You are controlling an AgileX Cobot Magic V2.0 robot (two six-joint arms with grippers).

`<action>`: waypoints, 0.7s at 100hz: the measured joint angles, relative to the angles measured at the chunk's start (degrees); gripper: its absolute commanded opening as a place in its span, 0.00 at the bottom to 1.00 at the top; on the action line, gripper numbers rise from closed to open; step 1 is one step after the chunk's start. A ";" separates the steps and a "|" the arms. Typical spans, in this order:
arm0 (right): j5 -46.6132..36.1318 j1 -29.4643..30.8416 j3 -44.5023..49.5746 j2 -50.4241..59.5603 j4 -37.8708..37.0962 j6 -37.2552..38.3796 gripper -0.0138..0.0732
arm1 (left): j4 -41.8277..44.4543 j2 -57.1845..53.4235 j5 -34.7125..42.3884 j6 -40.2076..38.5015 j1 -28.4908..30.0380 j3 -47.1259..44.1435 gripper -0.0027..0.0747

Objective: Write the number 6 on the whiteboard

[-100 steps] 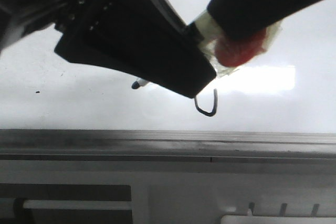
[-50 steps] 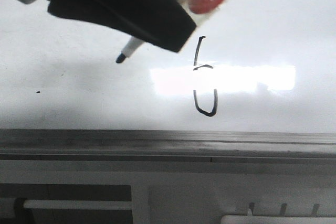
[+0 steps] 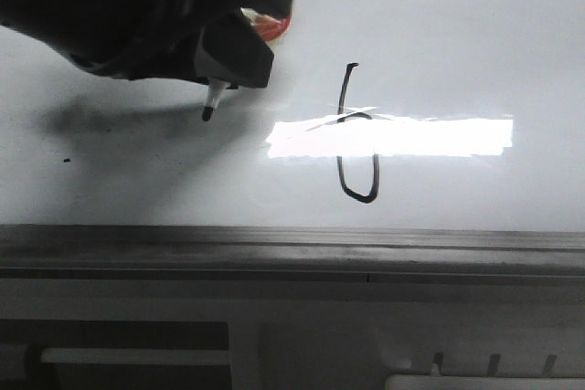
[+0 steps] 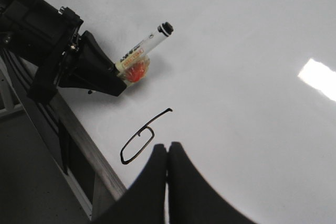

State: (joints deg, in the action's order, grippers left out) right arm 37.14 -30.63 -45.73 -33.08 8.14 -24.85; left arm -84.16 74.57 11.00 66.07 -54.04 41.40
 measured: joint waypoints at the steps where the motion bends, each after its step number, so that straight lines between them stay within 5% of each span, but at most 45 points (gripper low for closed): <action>1: -0.03 0.00 0.00 0.00 0.00 0.25 0.08 | -0.38 0.15 0.55 -0.10 -0.53 0.00 0.01; 15: 0.26 0.00 0.22 0.00 0.00 0.83 0.08 | -6.09 3.34 6.95 -3.11 -3.56 0.00 0.01; 36: 0.48 0.00 0.22 0.00 0.00 0.96 0.08 | -6.89 6.26 6.72 -12.41 -4.40 0.58 0.01; 70: 0.70 0.00 0.22 0.00 0.00 1.06 0.08 | -6.29 7.85 7.70 -15.14 -5.15 1.19 0.01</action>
State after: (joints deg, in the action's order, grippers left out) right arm 37.84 -30.63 -45.50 -33.08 8.14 -23.79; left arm -90.45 82.41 18.70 50.93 -59.19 42.59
